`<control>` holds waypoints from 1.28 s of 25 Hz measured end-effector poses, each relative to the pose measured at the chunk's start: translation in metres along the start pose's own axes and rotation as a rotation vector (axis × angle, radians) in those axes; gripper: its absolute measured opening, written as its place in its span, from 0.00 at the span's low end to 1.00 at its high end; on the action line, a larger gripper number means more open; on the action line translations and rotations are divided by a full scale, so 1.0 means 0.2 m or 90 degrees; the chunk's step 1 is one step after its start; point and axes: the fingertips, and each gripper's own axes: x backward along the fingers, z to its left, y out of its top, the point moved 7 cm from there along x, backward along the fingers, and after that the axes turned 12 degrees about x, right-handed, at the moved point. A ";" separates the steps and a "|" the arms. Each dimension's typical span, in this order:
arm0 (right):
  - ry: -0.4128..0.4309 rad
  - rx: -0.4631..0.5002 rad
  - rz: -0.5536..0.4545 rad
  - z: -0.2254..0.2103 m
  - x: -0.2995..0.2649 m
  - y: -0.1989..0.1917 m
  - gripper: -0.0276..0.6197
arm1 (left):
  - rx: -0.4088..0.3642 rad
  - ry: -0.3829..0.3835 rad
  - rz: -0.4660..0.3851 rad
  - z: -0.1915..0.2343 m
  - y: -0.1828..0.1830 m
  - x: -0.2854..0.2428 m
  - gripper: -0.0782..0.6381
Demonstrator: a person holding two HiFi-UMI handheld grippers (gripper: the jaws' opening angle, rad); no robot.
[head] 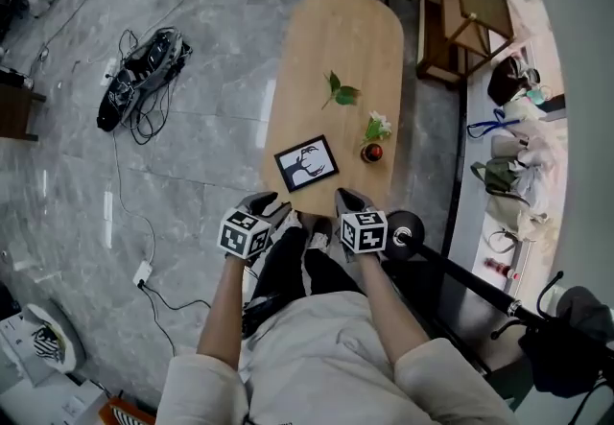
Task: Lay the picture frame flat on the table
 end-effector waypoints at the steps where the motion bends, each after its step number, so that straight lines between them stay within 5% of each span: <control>1: 0.006 0.001 -0.003 0.02 0.04 0.01 0.10 | -0.007 0.004 -0.010 -0.04 0.01 0.03 0.35; 6: 0.039 0.025 0.014 0.12 0.16 -0.03 0.10 | -0.056 0.028 -0.061 -0.22 0.04 0.14 0.35; 12: 0.077 0.168 0.056 0.27 0.17 -0.07 0.10 | -0.082 -0.001 -0.108 -0.30 -0.01 0.18 0.34; 18: 0.091 0.149 0.008 0.30 0.23 -0.03 0.10 | -0.108 0.033 -0.105 -0.33 -0.05 0.20 0.23; 22: 0.095 0.127 -0.003 0.29 0.25 -0.06 0.10 | -0.074 0.047 -0.119 -0.31 -0.08 0.20 0.16; 26: 0.092 0.106 -0.007 0.25 0.28 -0.08 0.10 | -0.028 0.055 -0.141 -0.29 -0.09 0.21 0.14; 32: 0.089 0.107 -0.013 0.24 0.29 -0.07 0.09 | -0.040 0.068 -0.126 -0.29 -0.09 0.20 0.14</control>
